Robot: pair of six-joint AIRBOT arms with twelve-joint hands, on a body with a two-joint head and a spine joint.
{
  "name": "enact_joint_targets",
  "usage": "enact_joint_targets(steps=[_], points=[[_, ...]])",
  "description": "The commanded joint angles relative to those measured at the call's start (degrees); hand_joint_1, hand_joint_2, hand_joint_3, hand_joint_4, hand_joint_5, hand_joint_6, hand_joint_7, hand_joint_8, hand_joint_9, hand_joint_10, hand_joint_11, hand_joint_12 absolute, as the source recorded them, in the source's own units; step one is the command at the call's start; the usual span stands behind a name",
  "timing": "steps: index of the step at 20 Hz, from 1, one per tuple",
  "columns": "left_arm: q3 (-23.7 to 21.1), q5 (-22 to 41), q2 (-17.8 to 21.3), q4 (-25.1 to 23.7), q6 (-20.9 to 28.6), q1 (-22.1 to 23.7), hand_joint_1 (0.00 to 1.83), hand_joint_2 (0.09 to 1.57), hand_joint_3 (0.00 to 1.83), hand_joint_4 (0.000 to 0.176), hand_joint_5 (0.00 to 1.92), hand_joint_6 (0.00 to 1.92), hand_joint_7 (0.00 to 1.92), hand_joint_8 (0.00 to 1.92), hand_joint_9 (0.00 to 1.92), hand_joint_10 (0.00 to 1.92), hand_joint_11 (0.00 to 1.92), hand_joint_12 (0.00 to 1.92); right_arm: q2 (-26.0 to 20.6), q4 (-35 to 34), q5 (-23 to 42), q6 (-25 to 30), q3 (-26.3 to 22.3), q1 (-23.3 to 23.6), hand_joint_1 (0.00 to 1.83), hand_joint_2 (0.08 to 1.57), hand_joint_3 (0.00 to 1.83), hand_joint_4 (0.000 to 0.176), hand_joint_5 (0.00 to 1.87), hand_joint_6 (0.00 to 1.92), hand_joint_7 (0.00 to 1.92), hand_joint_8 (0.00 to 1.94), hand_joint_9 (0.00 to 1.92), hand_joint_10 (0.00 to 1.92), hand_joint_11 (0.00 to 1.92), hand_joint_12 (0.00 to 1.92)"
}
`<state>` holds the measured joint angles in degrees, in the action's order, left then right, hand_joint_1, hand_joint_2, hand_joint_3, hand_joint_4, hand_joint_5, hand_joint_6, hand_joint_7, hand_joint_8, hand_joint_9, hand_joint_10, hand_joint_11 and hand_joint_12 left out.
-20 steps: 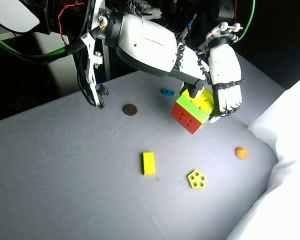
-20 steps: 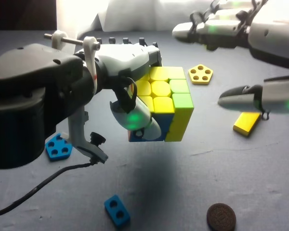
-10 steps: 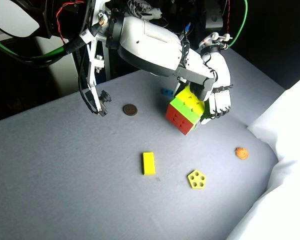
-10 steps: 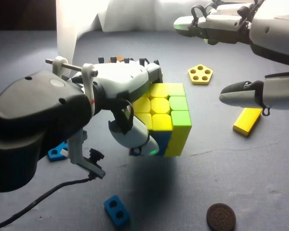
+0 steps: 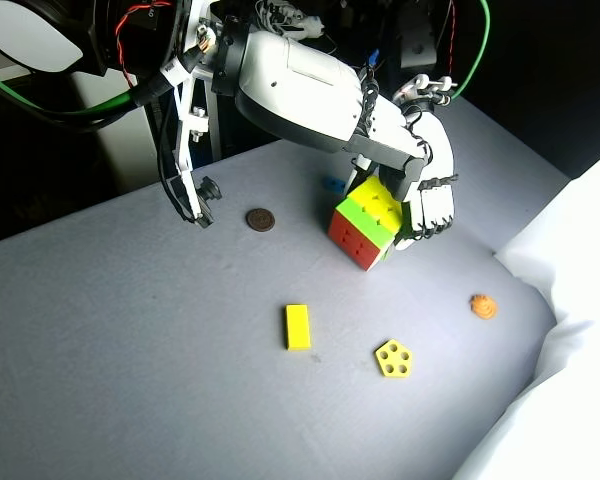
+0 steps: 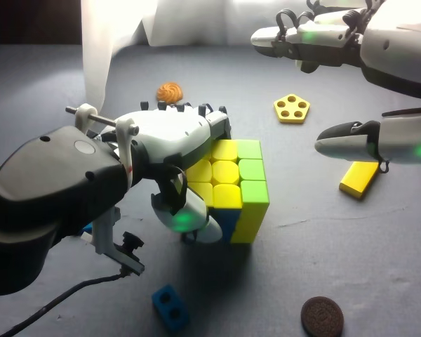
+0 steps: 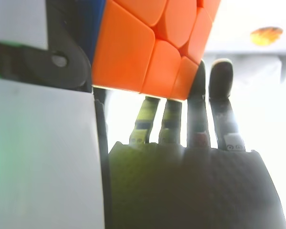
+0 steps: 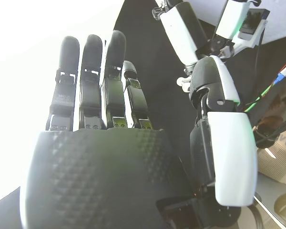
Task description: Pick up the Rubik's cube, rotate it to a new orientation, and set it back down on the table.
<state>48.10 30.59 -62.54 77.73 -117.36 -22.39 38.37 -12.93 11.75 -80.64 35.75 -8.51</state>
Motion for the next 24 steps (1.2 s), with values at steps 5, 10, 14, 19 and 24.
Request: enact_joint_targets(steps=[5,10,14,19,24], points=[[0.1,1.8,0.2,-4.2,0.7,-1.3,1.22,1.03,0.00,0.000,0.12,1.65,0.07,1.82,0.06,1.91,0.00,1.92,-0.2,0.0,6.9,-0.1,-0.1,0.5,0.47,1.22,0.00,0.000,0.10,0.00,0.30,0.81,0.13,1.06,0.00,1.19],[0.1,1.8,0.2,-5.0,1.1,-2.7,1.20,1.04,0.01,0.000,0.13,1.44,0.15,1.58,0.12,1.69,0.00,1.89,-0.2,0.1,7.0,-0.1,-0.1,0.5,0.50,1.21,0.00,0.000,0.14,0.01,0.32,0.82,0.13,1.06,0.00,1.23],[0.2,1.9,0.3,-5.0,1.1,-3.2,1.03,1.08,0.01,0.000,0.08,0.95,0.04,1.31,0.06,1.50,0.00,1.76,-0.2,0.1,7.0,-0.2,-0.1,0.5,0.49,1.20,0.00,0.000,0.13,0.01,0.31,0.83,0.12,1.05,0.00,1.20],[0.3,2.1,0.5,-5.6,1.1,-3.9,0.89,0.99,0.00,0.000,0.19,0.04,0.25,0.03,0.22,0.26,0.00,1.07,-0.2,0.1,7.0,-0.2,-0.1,0.5,0.50,1.20,0.00,0.000,0.13,0.01,0.31,0.82,0.11,1.06,0.00,1.20],[-0.1,2.1,1.3,-5.4,0.9,-3.5,0.75,0.91,0.00,0.030,0.00,0.00,0.00,0.00,0.06,0.00,0.00,0.29,-0.2,0.1,7.0,-0.3,-0.1,0.5,0.48,1.21,0.00,0.000,0.13,0.01,0.31,0.81,0.11,1.06,0.00,1.20]])
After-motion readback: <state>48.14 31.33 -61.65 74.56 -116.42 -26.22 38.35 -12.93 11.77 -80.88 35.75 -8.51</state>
